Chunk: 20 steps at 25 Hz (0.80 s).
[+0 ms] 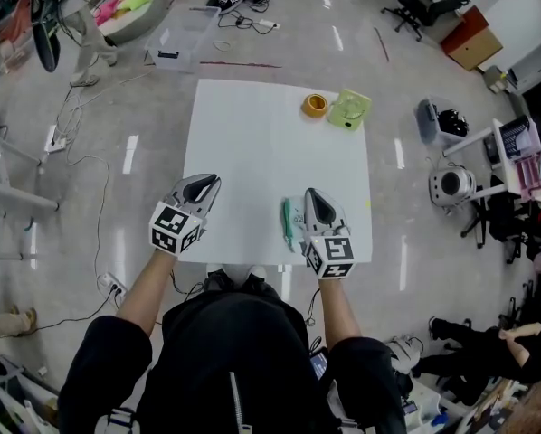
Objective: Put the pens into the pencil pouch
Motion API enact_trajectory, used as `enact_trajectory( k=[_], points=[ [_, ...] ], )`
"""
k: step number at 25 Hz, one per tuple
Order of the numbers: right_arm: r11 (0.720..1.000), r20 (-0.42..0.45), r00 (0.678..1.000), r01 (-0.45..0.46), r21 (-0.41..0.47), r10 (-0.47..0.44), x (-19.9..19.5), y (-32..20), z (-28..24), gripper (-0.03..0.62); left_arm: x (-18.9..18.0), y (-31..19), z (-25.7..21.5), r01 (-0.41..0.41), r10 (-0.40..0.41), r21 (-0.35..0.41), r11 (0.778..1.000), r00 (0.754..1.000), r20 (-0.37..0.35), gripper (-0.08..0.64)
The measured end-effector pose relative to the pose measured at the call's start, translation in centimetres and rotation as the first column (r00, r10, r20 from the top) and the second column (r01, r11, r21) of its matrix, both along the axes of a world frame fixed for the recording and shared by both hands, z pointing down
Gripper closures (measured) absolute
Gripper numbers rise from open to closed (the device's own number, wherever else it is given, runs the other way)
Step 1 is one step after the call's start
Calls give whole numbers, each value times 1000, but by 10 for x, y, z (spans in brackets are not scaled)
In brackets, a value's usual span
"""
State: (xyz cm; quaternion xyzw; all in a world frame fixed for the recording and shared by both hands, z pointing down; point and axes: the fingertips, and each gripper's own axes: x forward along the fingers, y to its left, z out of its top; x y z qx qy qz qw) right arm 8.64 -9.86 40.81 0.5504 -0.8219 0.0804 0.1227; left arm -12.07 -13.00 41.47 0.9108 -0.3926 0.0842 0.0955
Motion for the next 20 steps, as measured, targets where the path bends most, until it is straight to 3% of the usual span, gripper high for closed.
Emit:
enact_trajectory(
  k=[8,20],
  points=[
    [1000,-41,999,3,10,-3,-1,3,7,584,0,2,11,9,-9,-15,1000,1000,-7,515],
    [1000,-38,999,8,-4,-8,3,10,11,584,7,11,17,11,-12,-41,999,1000,-12,515]
  ],
)
